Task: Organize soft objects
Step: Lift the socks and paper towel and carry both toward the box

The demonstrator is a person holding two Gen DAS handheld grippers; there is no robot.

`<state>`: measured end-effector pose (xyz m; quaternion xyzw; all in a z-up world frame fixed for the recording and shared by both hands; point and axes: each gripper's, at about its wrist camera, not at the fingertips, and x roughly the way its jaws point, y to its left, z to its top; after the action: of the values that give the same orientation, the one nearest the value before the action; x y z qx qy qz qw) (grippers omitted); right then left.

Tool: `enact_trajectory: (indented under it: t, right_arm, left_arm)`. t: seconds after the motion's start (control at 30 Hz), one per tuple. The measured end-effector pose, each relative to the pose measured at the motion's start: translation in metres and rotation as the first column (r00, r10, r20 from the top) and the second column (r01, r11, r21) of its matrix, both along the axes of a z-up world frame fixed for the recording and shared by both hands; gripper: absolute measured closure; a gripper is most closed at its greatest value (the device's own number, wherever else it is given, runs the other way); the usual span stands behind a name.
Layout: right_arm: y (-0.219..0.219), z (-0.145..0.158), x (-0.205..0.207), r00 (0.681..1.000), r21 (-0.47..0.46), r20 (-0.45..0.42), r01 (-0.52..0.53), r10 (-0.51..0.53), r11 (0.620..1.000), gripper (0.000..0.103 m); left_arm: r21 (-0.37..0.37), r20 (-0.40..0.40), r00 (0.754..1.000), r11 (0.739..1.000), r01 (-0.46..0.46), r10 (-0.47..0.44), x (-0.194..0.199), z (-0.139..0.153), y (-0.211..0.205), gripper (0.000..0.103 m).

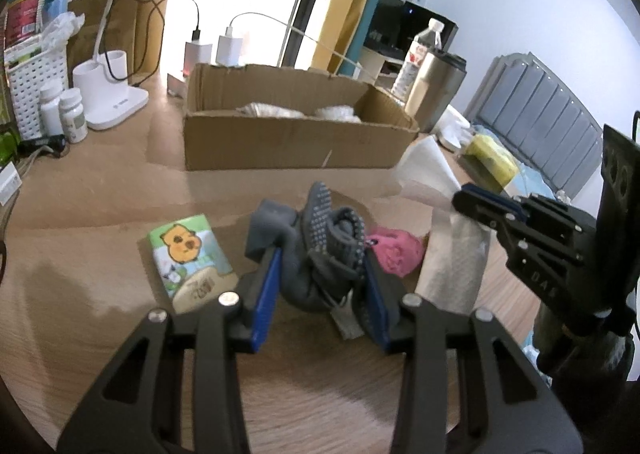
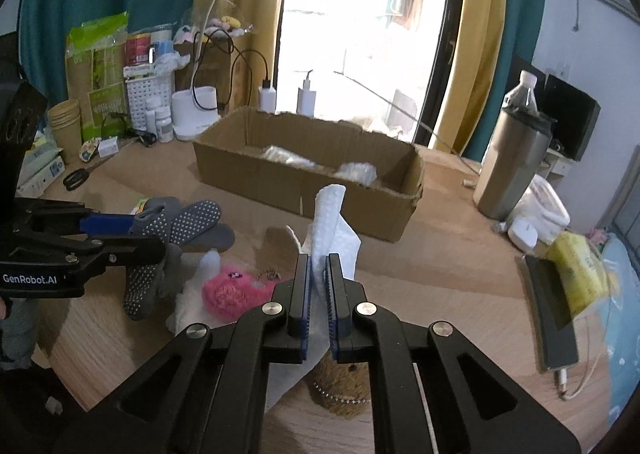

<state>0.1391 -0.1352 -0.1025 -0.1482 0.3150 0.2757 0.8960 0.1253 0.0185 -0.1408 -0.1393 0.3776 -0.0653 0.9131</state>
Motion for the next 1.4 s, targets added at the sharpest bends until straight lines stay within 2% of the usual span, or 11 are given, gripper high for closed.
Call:
enact_trajectory:
  t: [0.23,0.37,0.5,0.67,0.73,0.8,0.9,1.07,1.2,1.27,1.4]
  right_arm:
    - [-0.001,0.014,0.004,0.999,0.006,0.033,0.002,-0.002,1.000,0.095]
    - [0.000,0.011,0.009,1.000,0.003,-0.012,-0.017,0.017,1.000,0.094]
    - [0.000,-0.007,0.010,0.997,-0.011,-0.078,-0.003,0.002,1.000,0.072]
    - [0.000,-0.021,0.006,0.992,-0.027,-0.122,0.001,-0.004,1.000,0.071]
    - [0.001,-0.026,0.004,0.990,-0.033,-0.138,0.002,-0.006,0.999,0.066]
    - [0.003,-0.032,0.004,0.987,-0.038,-0.162,-0.004,-0.002,0.999,0.055]
    - [0.007,-0.037,0.003,0.983,-0.043,-0.181,-0.013,0.005,0.999,0.053]
    - [0.014,-0.042,0.003,0.983,-0.057,-0.182,-0.023,0.012,0.998,0.054]
    - [0.018,-0.043,0.000,0.984,-0.080,-0.175,-0.044,0.030,0.996,0.082]
    - [0.018,-0.041,-0.003,0.985,-0.084,-0.167,-0.053,0.039,0.995,0.089]
    - [0.016,-0.031,-0.005,0.987,-0.065,-0.152,-0.060,0.049,0.996,0.093]
  left_arm:
    - [0.008,0.025,1.000,1.000,-0.005,0.005,-0.002,0.010,0.004,0.062]
    - [0.013,0.041,0.999,1.000,-0.010,0.010,-0.003,0.016,0.006,0.062]
    - [0.011,0.047,0.999,1.000,-0.015,0.015,-0.003,0.017,0.008,0.062]
    - [0.006,0.041,0.999,1.000,-0.022,0.022,-0.005,0.015,0.011,0.062]
    - [0.008,0.044,0.999,1.000,-0.024,0.023,-0.007,0.015,0.012,0.062]
    - [0.009,0.047,0.999,1.000,-0.024,0.023,-0.008,0.014,0.012,0.062]
    - [0.008,0.046,0.999,1.000,-0.024,0.024,-0.011,0.013,0.014,0.062]
    - [0.004,0.045,0.999,1.000,-0.029,0.029,-0.013,0.012,0.017,0.062]
    - [0.000,0.047,0.998,1.000,-0.031,0.031,-0.014,0.012,0.019,0.062]
    - [-0.001,0.048,0.998,1.000,-0.031,0.031,-0.015,0.012,0.020,0.062]
    - [0.001,0.055,0.998,1.000,-0.028,0.028,-0.016,0.014,0.019,0.062]
